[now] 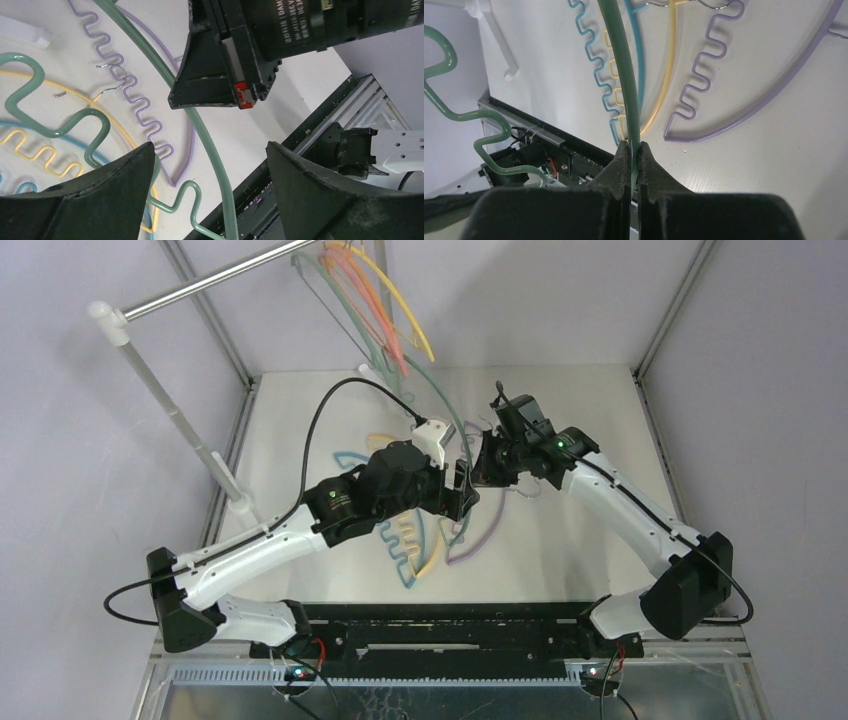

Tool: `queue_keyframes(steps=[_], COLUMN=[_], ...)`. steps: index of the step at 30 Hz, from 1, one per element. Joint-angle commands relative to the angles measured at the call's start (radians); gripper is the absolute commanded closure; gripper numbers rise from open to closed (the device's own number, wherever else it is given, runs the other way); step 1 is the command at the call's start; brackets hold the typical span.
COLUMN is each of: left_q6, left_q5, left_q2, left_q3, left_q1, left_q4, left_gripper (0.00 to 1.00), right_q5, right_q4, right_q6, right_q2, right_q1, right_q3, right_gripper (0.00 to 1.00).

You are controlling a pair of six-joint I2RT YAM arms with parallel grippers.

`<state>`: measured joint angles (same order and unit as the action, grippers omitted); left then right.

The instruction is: Organize the hangers

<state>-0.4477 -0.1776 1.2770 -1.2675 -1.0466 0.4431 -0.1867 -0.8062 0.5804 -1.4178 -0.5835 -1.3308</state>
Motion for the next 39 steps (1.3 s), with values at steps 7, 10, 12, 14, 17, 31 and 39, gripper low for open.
queue_keyframes(steps=[7,10,12,14,17,31,39], left_q6=[-0.020,-0.021,-0.020,-0.019,-0.017,-0.032,-0.034], left_q5=[-0.013,-0.015,-0.015,-0.016,-0.015,-0.032,-0.035], left_q2=[-0.035,-0.041,-0.042,-0.040,-0.036,-0.030,-0.014], left_q3=[0.012,0.026,0.027,0.025,0.019,0.017,0.012], left_q1=[-0.007,-0.006,-0.007,-0.007,-0.007,-0.007,-0.006], left_q4=[-0.023,-0.024,-0.023,-0.023,-0.024,0.010,0.041], left_gripper=[0.14,0.14,0.14,0.14,0.14,0.20,0.39], right_q5=[-0.181,-0.244,-0.291,-0.331,-0.393,-0.498,-0.471], right_q4=[0.146,0.189,0.227,0.272,0.332,0.529,0.544], right_q6=[-0.023,-0.011,0.006,0.022,0.052,0.154,0.157], right_q2=[0.195,0.223,0.236,0.249,0.252,0.231,0.231], right_q1=[0.052,0.077,0.092,0.097,0.096,0.022,-0.020], right_q3=[-0.018,-0.011,-0.002,0.008,0.017,0.004,-0.005], right_gripper=[1.00,1.00,1.00,1.00,1.00,1.00,1.00])
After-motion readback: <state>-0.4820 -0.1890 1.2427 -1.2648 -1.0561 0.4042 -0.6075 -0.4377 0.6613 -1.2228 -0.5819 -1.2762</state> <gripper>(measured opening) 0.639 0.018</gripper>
